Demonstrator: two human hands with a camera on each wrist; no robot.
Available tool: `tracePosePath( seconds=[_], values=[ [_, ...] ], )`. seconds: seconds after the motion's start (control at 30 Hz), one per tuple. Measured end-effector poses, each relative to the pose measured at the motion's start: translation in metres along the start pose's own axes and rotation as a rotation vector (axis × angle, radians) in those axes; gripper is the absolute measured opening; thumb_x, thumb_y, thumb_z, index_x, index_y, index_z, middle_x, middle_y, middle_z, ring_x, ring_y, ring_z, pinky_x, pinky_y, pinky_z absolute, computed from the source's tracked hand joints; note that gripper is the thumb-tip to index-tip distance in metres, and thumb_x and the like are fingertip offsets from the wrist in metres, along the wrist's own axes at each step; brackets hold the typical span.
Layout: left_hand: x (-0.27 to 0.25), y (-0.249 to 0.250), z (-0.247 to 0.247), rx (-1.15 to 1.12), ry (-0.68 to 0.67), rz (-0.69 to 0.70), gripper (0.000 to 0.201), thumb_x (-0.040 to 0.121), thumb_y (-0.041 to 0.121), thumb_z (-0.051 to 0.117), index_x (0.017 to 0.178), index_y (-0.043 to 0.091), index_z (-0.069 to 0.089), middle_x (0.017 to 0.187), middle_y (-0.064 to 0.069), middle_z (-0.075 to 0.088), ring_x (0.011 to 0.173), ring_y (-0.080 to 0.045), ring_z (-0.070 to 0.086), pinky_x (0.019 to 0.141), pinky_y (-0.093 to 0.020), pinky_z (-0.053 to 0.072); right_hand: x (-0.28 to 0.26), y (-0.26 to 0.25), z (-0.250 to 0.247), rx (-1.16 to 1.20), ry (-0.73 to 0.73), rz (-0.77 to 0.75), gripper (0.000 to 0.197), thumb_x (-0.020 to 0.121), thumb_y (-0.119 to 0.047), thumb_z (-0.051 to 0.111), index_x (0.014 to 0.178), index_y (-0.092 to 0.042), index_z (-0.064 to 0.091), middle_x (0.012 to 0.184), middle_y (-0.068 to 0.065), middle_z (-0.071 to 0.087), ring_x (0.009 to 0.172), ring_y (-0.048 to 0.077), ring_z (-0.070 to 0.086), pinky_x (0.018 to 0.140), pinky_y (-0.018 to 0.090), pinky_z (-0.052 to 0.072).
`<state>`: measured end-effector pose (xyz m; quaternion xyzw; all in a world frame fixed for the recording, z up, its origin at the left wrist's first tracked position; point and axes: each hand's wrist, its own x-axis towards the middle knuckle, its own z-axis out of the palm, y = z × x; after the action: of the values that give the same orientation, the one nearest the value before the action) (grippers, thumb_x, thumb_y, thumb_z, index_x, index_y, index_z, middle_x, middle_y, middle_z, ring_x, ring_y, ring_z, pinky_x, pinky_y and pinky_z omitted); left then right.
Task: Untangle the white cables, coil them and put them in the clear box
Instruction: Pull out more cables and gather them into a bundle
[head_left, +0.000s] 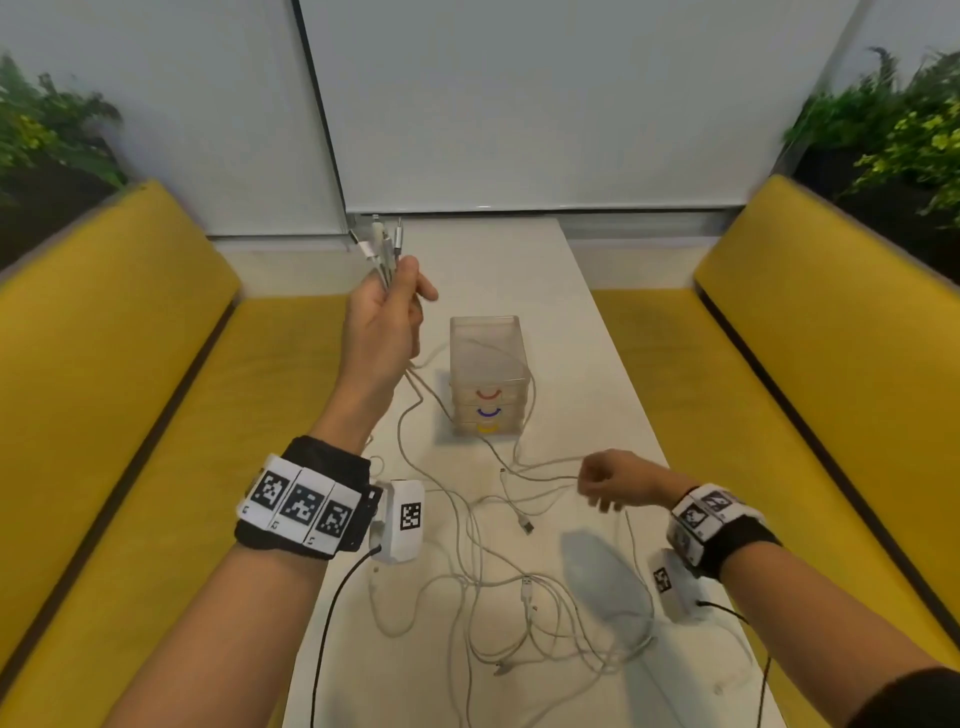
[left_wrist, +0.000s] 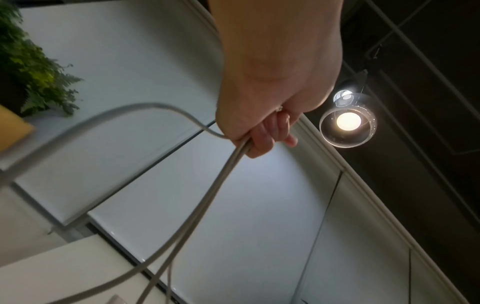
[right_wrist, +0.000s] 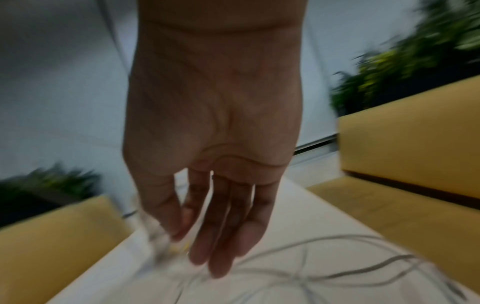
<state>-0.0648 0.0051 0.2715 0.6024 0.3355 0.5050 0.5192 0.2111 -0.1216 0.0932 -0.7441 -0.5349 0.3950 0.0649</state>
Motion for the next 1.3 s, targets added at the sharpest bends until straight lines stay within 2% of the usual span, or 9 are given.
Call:
tracePosePath(
  seconds=[0.23, 0.4, 0.6, 0.7, 0.87, 0.97, 1.07, 1.2, 1.3],
  values=[
    [-0.008, 0.006, 0.017, -0.118, -0.201, -0.082, 0.046, 0.107, 0.023, 0.042, 0.063, 0.018, 0.031, 0.051, 0.003, 0.028, 0.048, -0.016, 0.023, 0.048, -0.031, 0.020, 0.050, -0.028, 0.088, -0.224, -0.044, -0.067, 0.025, 0.093, -0.022, 0.056, 0.099, -0.004, 0.073, 0.108, 0.010, 0.073, 0.082, 0.017, 0.060, 0.075, 0.028, 0.048],
    [-0.013, 0.008, 0.011, -0.053, -0.217, -0.073, 0.044, 0.107, 0.023, 0.042, 0.064, 0.018, 0.030, 0.053, 0.001, 0.027, 0.052, -0.018, 0.021, 0.050, -0.034, 0.019, 0.072, -0.033, 0.151, -0.243, 0.137, 0.002, 0.038, 0.091, -0.032, 0.061, 0.116, -0.006, 0.049, 0.120, 0.016, 0.056, 0.108, 0.033, 0.058, 0.085, 0.036, 0.047],
    [-0.015, 0.008, -0.001, 0.017, -0.242, -0.042, 0.045, 0.106, 0.025, 0.044, 0.064, 0.019, 0.030, 0.054, 0.007, 0.028, 0.049, -0.012, 0.021, 0.048, -0.025, 0.020, 0.088, -0.008, 0.158, -0.336, 0.279, 0.137, 0.039, 0.100, -0.028, 0.049, 0.128, -0.003, 0.042, 0.130, 0.014, 0.051, 0.116, 0.027, 0.055, 0.089, 0.031, 0.045],
    [-0.016, 0.006, -0.002, 0.178, -0.229, 0.035, 0.040, 0.106, 0.029, 0.044, 0.068, 0.019, 0.039, 0.058, 0.013, 0.035, 0.054, -0.006, 0.030, 0.054, -0.020, 0.028, 0.084, -0.010, 0.143, -0.307, 0.214, 0.098, 0.007, 0.097, -0.015, 0.048, 0.102, -0.011, 0.051, 0.121, 0.016, 0.062, 0.111, 0.027, 0.060, 0.074, 0.026, 0.035],
    [-0.011, 0.002, -0.004, 0.368, -0.296, 0.254, 0.029, 0.108, 0.022, 0.042, 0.094, 0.007, 0.063, 0.074, 0.025, 0.057, 0.075, 0.002, 0.053, 0.072, -0.015, 0.039, 0.042, -0.046, 0.053, 0.051, 0.193, -0.021, 0.015, 0.079, -0.007, 0.070, 0.075, -0.014, 0.058, 0.074, 0.006, 0.068, 0.058, 0.017, 0.062, 0.048, 0.023, 0.047],
    [-0.008, -0.009, 0.005, 0.397, -0.427, 0.240, 0.020, 0.105, 0.028, 0.050, 0.109, 0.020, 0.068, 0.095, 0.024, 0.068, 0.096, -0.001, 0.064, 0.085, -0.024, 0.050, 0.002, -0.080, -0.016, 0.084, 0.253, -0.205, 0.012, 0.078, -0.012, 0.077, 0.077, -0.014, 0.066, 0.067, -0.004, 0.065, 0.055, 0.006, 0.056, 0.056, 0.020, 0.047],
    [-0.012, -0.020, 0.022, 0.521, -0.539, 0.264, 0.022, 0.099, 0.031, 0.061, 0.116, 0.019, 0.067, 0.076, 0.028, 0.061, 0.072, 0.003, 0.055, 0.067, -0.016, 0.043, -0.041, -0.117, -0.067, 0.279, 0.337, -0.406, 0.011, 0.083, -0.013, 0.075, 0.088, -0.007, 0.068, 0.078, 0.007, 0.069, 0.068, 0.008, 0.059, 0.066, 0.028, 0.053],
    [-0.015, -0.020, 0.041, 0.482, -0.599, 0.214, 0.018, 0.102, 0.039, 0.054, 0.111, 0.026, 0.063, 0.089, 0.015, 0.062, 0.081, -0.002, 0.057, 0.072, -0.024, 0.044, -0.071, -0.144, -0.092, 0.508, 0.374, -0.566, 0.020, 0.088, -0.013, 0.071, 0.099, 0.001, 0.063, 0.094, 0.011, 0.066, 0.086, 0.017, 0.061, 0.079, 0.034, 0.055],
    [-0.010, -0.013, 0.048, 0.469, -0.561, 0.128, 0.024, 0.101, 0.037, 0.055, 0.108, 0.015, 0.061, 0.087, 0.004, 0.059, 0.080, -0.015, 0.055, 0.071, -0.032, 0.044, -0.076, -0.146, -0.084, 0.769, 0.416, -0.591, 0.017, 0.089, -0.014, 0.069, 0.102, -0.005, 0.063, 0.098, 0.008, 0.066, 0.091, 0.023, 0.065, 0.085, 0.044, 0.056]
  ],
)
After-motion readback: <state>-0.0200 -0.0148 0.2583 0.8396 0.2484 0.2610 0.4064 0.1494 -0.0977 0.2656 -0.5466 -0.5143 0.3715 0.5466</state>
